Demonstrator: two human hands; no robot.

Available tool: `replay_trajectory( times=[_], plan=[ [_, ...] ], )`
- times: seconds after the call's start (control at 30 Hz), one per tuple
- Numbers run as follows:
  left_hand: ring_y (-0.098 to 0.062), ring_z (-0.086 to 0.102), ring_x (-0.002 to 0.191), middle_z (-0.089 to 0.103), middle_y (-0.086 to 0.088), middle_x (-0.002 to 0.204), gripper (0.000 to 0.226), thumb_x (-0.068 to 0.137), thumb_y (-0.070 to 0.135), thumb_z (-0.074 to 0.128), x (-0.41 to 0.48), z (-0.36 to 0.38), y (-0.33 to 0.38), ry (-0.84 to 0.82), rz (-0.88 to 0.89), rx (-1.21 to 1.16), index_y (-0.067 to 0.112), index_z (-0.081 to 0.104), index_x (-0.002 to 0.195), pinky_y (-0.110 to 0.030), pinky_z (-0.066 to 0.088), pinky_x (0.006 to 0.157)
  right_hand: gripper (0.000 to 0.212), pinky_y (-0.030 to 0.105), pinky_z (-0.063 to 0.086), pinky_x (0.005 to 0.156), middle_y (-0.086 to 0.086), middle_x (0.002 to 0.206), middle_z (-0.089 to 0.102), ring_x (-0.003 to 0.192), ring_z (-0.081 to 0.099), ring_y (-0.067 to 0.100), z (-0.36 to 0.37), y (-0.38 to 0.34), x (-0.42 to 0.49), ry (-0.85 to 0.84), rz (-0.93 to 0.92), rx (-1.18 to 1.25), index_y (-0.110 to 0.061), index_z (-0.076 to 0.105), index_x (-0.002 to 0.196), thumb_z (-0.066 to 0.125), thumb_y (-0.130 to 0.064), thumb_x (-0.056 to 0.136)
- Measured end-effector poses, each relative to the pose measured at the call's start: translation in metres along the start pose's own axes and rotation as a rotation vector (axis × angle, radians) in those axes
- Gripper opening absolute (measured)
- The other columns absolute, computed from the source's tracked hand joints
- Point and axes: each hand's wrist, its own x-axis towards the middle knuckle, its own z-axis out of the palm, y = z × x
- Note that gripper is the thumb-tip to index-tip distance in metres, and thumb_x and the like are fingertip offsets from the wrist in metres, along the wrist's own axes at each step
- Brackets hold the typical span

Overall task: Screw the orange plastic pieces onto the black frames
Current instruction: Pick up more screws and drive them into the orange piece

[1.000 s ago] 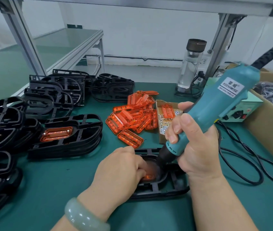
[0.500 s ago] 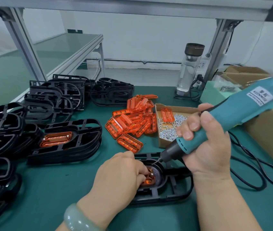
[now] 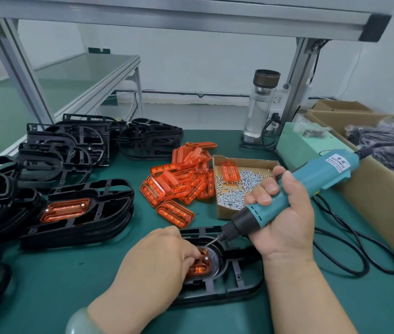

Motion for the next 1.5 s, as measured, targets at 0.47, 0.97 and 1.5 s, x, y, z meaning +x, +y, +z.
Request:
replay_trajectory(
  times=[0.47,0.97,1.5],
  plan=[
    [0.007,0.053,0.091,0.066,0.022,0.102,0.022,0.092,0.031,0.052,0.038,-0.023,0.014,0.042,0.048,-0.068,0.033,0.069,0.105,0.001,0.030,0.071,0.009,0.020,0.042,0.050,-0.007,0.056,0.045,0.042,0.042,0.006,-0.004,-0.002,0.003,0.044,0.035,0.025,-0.018,0.053,0.085,0.056,-0.022,0.078],
    [-0.028,0.057,0.109,0.062,-0.006,0.121,0.057,0.084,0.006,0.055,0.149,0.005,0.050,-0.216,0.176,0.229,0.027,0.044,0.135,-0.032,0.042,0.083,0.010,0.019,0.042,0.048,-0.008,0.057,0.043,0.042,0.040,0.005,-0.008,-0.008,0.008,0.094,0.036,0.114,-0.017,0.052,0.085,0.055,-0.024,0.078],
    [-0.022,0.061,0.094,0.069,-0.004,0.098,0.023,0.087,0.009,0.054,0.161,0.005,0.057,-0.120,0.115,0.086,0.020,0.071,0.098,-0.026,0.042,0.075,0.009,0.019,0.043,0.048,-0.007,0.056,0.043,0.041,0.041,0.006,-0.010,-0.007,0.010,0.081,0.046,0.124,-0.017,0.052,0.085,0.053,-0.024,0.080]
  ],
)
